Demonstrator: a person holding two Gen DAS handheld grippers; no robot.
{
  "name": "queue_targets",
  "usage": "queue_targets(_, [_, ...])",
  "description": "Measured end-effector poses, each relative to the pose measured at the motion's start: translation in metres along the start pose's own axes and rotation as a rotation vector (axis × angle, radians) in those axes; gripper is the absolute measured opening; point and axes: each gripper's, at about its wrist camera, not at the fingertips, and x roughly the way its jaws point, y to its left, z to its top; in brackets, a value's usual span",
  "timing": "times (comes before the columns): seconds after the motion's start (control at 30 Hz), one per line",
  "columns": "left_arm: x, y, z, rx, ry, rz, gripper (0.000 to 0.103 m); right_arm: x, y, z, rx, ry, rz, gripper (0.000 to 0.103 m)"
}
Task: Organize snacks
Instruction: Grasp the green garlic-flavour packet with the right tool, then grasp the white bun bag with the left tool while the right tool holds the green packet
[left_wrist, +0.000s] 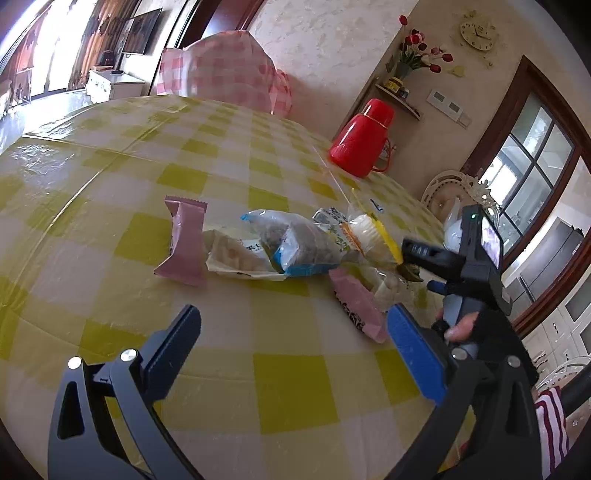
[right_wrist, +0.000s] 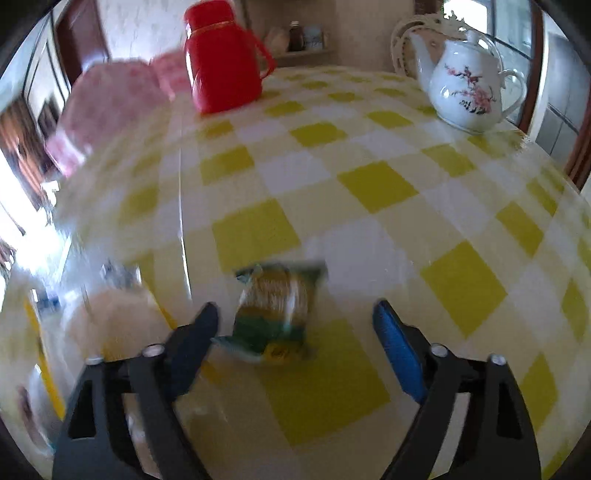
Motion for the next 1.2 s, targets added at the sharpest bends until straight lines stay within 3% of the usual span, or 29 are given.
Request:
queue_targets(0.03, [0.000,0.000,0.000,-0.002,0.001,0.001,0.101,-0.006,-0.003,-0.006,-0.029,-0.013,-0.002,0.032])
queue_targets(0.1, [0.000,0.000,0.000,-0.001,0.002,0.003,0.101,-0.018,-0.017,-0.019,-0.029,-0.006,0.055,0.000])
queue_targets(0.17, [0.000,-0.001,0.000,0.001,0.004,0.003,0.101,-0.037,-0.034,-0.037,-0.004,-0.009,0.114,0.000])
queue_targets(0.33, [0.000,-0.002,-0.001,0.010,0.008,-0.007,0.101,-0.106,-0.057,-0.095,-0.087,-0.095,0.217,0.000])
queue_targets(0.47, [0.000,-0.006,-0.003,0.021,0.015,0.002,0.101,-0.121,-0.058,-0.107,-0.154,-0.108,0.220,0.005])
queue_targets(0.5, [0.000,-0.006,-0.003,0.023,0.018,0.001,0.101,-0.114,-0.058,-0.099,-0.141,-0.105,0.214,0.020])
queue_targets(0.53, [0.001,-0.007,-0.004,0.023,0.020,0.000,0.101,-0.106,-0.060,-0.089,-0.105,-0.099,0.199,0.049])
queue_targets(0.57, [0.000,-0.007,-0.004,0.021,0.018,0.001,0.101,-0.096,-0.061,-0.078,-0.062,-0.089,0.198,0.069])
queue_targets(0.6, [0.000,-0.007,-0.004,0.021,0.017,-0.003,0.101,-0.088,-0.062,-0.069,-0.034,-0.089,0.205,0.079])
queue_targets(0.8, [0.000,-0.006,-0.004,0.017,0.013,-0.026,0.101,-0.026,-0.038,-0.009,0.149,-0.036,0.192,0.078])
queue_targets(0.97, [0.000,-0.004,-0.003,0.008,0.004,-0.041,0.101,0.009,-0.010,0.018,0.137,0.006,0.086,0.076])
queue_targets(1.03, [0.001,-0.004,-0.003,0.007,0.005,-0.044,0.101,0.011,-0.004,0.018,0.064,-0.014,-0.017,0.048])
queue_targets(1.2, [0.001,-0.004,-0.002,0.006,0.004,-0.047,0.101,-0.020,-0.028,-0.015,0.023,-0.044,0.067,0.041])
